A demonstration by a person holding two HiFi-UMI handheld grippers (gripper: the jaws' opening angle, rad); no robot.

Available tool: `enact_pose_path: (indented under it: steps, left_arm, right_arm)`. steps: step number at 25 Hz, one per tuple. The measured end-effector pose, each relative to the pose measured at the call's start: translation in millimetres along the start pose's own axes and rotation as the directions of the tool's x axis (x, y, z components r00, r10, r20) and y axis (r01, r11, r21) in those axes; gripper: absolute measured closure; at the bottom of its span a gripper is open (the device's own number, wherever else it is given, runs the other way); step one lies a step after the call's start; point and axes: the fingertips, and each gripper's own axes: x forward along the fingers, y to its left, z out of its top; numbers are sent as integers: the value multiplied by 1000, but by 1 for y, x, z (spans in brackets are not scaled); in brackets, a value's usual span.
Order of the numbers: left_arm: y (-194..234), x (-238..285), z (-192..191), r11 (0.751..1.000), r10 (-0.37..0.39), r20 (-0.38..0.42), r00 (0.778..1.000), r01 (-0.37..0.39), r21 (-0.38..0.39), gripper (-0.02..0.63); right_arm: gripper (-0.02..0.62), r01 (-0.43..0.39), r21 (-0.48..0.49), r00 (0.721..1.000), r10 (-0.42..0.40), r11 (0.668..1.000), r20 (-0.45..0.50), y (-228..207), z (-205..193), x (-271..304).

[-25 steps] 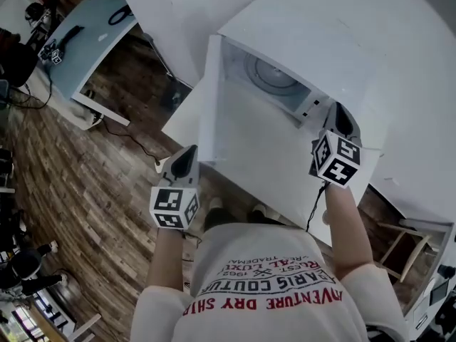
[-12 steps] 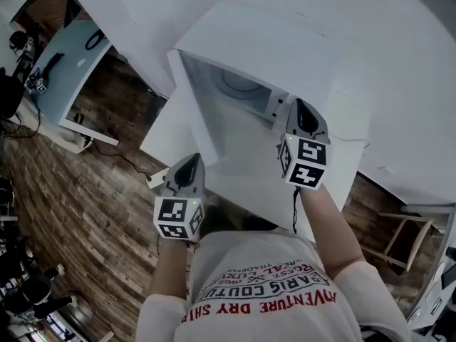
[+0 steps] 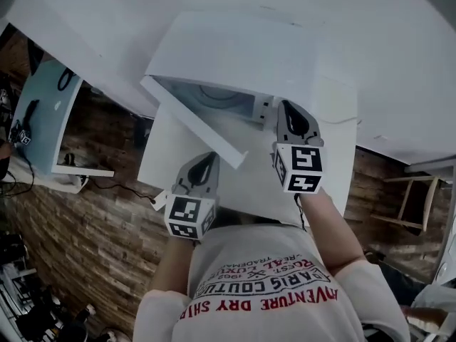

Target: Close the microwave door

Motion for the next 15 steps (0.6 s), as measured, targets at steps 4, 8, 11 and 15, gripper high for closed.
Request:
enact_pose_path:
  steps: [4,8,11,15]
  left_arm:
    - [-3,21,9,995,-92,-5,996,92,35,612]
    - [-7,41,17,982,-178,-4,984,177,66,612]
    - [-9,57,22,969,-230,-12,973,230,93,612]
    - [-10,75,27,953,-282,-16,959,282,115,612]
  right_arm:
    - [588,29,15,1000,-29,999,4,0,0,1]
    - [588,59,32,998,-60,998,8,-1,0,1]
    - [588,71,49,997,-71,996,6,-3,-1,1]
    - [588,92,62,996,-92,994,1,-4,-2,1]
